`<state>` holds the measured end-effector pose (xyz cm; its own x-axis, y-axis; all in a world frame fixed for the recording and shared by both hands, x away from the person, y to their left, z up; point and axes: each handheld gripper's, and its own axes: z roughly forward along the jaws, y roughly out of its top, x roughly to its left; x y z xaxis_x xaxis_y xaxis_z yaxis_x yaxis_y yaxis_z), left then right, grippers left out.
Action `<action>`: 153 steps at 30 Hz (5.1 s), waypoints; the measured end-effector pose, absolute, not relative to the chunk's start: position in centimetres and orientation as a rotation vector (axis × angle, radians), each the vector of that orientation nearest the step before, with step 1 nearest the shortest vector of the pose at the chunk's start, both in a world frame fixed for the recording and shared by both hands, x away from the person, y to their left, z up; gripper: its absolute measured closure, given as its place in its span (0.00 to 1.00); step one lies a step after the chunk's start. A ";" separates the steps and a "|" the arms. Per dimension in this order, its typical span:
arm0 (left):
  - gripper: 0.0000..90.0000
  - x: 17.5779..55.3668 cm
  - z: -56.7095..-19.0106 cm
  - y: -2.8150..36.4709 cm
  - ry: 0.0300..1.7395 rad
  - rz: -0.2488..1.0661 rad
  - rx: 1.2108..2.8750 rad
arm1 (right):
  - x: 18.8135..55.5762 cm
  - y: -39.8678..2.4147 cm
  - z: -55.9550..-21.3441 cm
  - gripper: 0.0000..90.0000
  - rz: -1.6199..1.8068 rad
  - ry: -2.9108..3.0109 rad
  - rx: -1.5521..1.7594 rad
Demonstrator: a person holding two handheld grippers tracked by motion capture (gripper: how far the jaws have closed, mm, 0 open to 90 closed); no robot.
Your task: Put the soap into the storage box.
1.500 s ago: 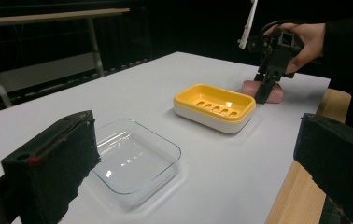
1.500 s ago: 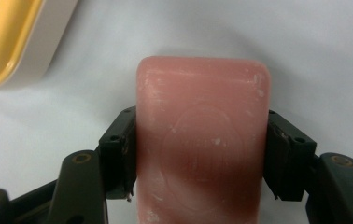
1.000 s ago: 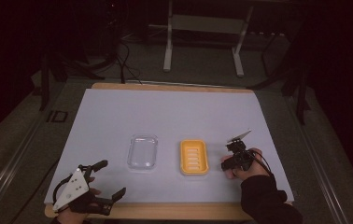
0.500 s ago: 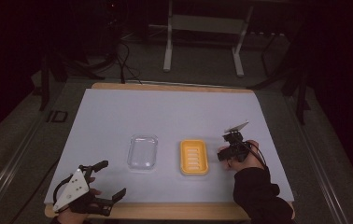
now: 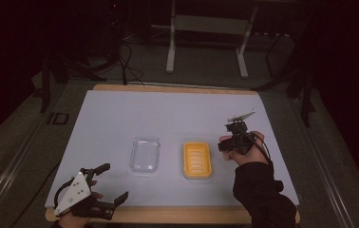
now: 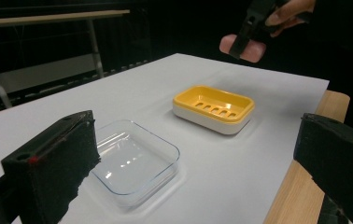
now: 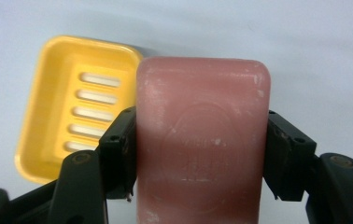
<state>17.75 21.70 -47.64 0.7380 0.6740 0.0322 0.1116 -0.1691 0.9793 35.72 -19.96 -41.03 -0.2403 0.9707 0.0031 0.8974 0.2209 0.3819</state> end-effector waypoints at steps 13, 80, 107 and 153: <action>0.00 17.7 -47.6 21.7 0.626 0.562 1.690 | 35.8 -15.5 -39.3 0.42 0.526 2.293 1.696; 0.00 17.6 -47.5 21.7 0.612 0.552 1.695 | 35.2 -11.5 -47.7 0.33 0.594 2.213 1.849; 0.00 17.8 -47.6 21.7 0.609 0.542 1.699 | 36.2 -14.4 -43.1 0.17 0.817 2.418 1.354; 0.00 18.2 -48.0 21.4 0.622 0.536 1.731 | 30.2 -27.0 -46.8 0.15 1.069 2.407 1.238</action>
<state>18.21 21.36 -47.98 0.7543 0.6558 0.0329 0.1292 -0.1974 0.9718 30.16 -26.96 -46.79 -0.6162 0.7786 0.1187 0.6101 0.3765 0.6971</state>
